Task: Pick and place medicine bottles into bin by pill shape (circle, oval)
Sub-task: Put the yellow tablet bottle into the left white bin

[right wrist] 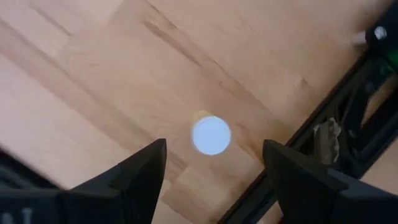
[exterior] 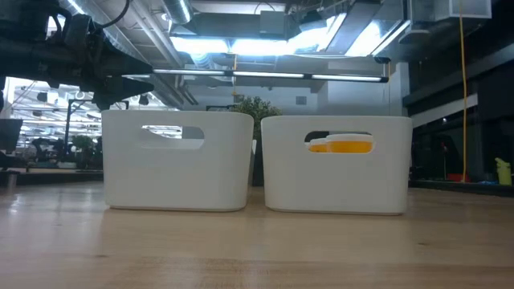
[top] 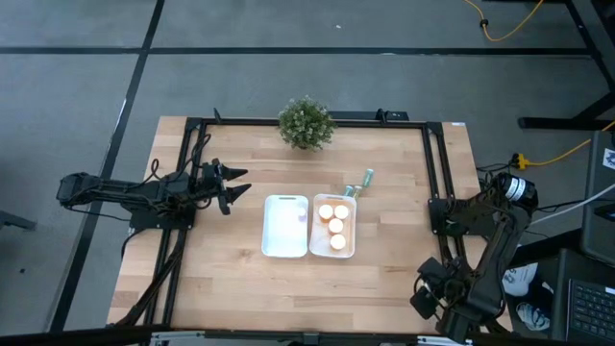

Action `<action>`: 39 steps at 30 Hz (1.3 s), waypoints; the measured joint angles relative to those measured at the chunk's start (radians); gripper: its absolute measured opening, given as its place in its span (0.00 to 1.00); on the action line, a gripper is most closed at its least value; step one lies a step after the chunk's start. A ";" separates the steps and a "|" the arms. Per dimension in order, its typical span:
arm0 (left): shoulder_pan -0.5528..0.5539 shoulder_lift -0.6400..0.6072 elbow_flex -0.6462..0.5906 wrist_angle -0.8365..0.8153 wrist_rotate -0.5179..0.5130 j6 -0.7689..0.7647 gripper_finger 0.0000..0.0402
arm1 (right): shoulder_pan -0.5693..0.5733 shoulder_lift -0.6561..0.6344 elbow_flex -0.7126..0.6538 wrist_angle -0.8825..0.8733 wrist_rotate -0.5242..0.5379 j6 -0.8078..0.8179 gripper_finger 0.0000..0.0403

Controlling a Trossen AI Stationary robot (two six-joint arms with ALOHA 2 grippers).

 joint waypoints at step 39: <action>0.000 0.000 0.000 0.000 0.000 0.000 0.64 | -0.002 0.000 -0.150 0.193 -0.006 -0.027 0.30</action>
